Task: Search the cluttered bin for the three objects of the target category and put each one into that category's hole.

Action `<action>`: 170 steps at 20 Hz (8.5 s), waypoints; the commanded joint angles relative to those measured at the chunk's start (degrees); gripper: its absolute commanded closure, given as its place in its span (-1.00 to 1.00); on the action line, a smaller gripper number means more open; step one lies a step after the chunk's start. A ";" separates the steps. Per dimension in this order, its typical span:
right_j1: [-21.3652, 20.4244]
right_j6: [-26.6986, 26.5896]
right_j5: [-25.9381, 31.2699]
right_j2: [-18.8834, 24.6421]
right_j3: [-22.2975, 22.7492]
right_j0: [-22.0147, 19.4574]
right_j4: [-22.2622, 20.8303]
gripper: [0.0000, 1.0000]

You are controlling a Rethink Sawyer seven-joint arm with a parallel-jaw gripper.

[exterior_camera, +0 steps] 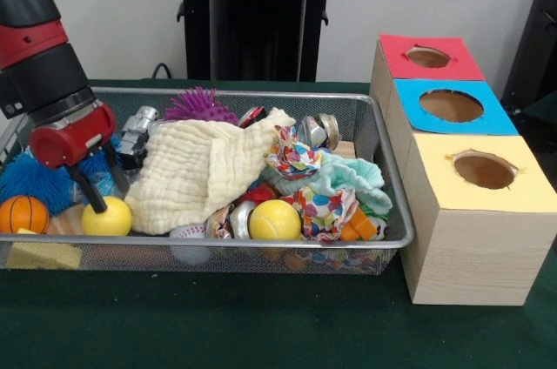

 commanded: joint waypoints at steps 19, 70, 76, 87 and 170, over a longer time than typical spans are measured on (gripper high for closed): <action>-4.64 -5.35 3.73 -8.12 -2.19 1.80 -0.28 -1.00; -11.07 0.86 -3.83 -12.40 0.00 8.92 6.07 -1.00; -8.22 -1.24 -3.67 -11.54 -2.01 7.84 6.13 -1.00; -4.16 -2.51 -3.75 -12.44 -4.58 6.44 4.73 -1.00; -11.14 5.60 -3.05 -18.47 -0.60 14.23 8.09 -1.00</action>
